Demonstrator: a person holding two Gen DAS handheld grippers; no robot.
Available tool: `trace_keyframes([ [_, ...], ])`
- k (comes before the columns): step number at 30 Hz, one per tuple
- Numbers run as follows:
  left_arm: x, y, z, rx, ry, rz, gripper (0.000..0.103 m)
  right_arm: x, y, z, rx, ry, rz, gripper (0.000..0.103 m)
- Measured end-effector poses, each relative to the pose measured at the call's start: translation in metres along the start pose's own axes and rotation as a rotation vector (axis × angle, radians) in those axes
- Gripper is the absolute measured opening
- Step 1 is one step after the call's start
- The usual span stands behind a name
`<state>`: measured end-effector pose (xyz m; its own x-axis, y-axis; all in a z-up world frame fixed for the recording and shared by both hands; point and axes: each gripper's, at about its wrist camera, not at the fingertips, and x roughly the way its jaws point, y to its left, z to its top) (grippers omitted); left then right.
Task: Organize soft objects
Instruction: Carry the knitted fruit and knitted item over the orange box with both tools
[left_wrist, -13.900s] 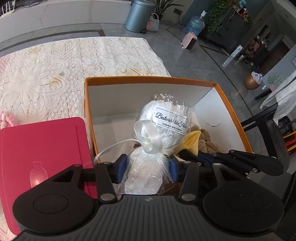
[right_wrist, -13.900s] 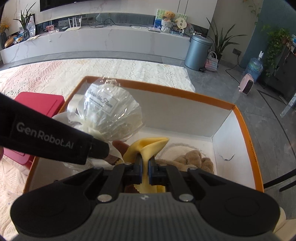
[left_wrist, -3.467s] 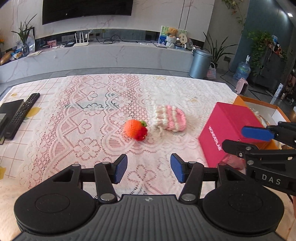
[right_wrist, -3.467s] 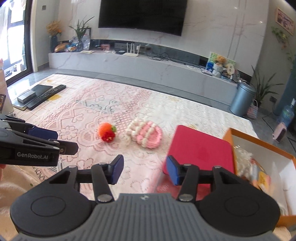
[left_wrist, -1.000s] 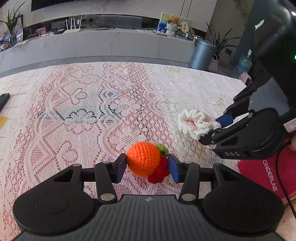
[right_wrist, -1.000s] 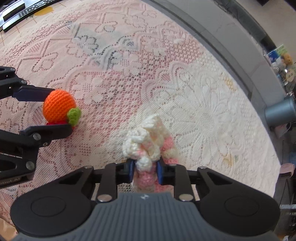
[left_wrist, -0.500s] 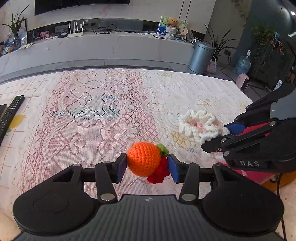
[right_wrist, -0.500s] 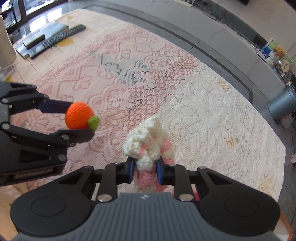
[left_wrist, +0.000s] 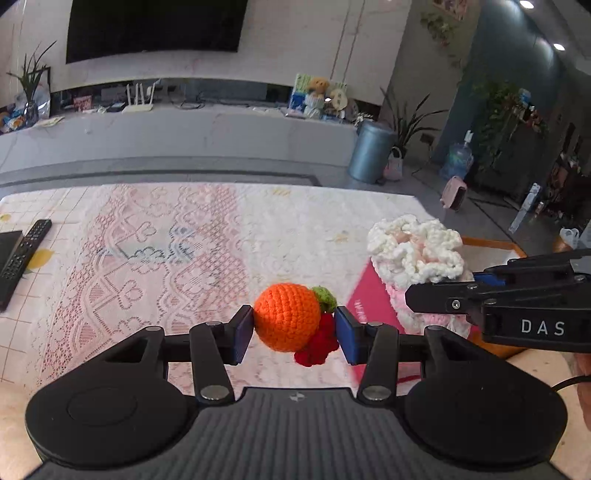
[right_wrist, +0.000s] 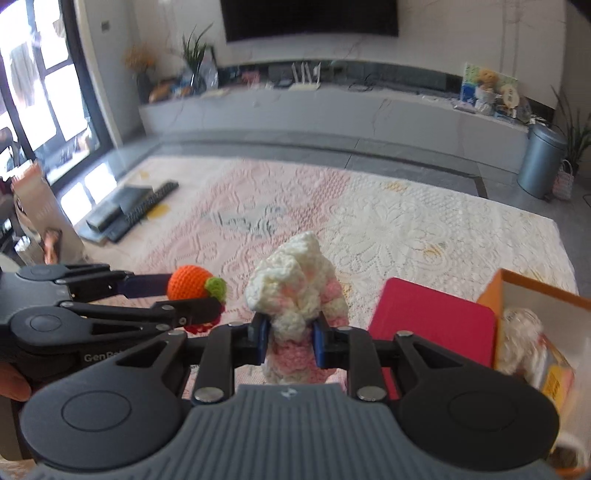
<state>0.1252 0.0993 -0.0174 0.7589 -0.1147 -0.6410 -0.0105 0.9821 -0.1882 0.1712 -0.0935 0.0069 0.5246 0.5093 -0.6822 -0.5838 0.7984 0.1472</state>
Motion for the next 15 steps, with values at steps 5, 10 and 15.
trace_keyframes([
  [5, -0.014, -0.038, -0.003, 0.04, -0.025, -0.048, 0.054, -0.047, -0.024, -0.029, 0.062, -0.072, -0.085, 0.022],
  [10, -0.01, -0.074, -0.005, 0.088, -0.023, -0.114, 0.054, -0.08, -0.063, -0.053, 0.121, -0.085, -0.18, 0.022],
  [15, 0.002, -0.106, 0.001, 0.132, -0.015, -0.183, 0.054, -0.106, -0.108, -0.072, 0.188, -0.076, -0.26, 0.023],
])
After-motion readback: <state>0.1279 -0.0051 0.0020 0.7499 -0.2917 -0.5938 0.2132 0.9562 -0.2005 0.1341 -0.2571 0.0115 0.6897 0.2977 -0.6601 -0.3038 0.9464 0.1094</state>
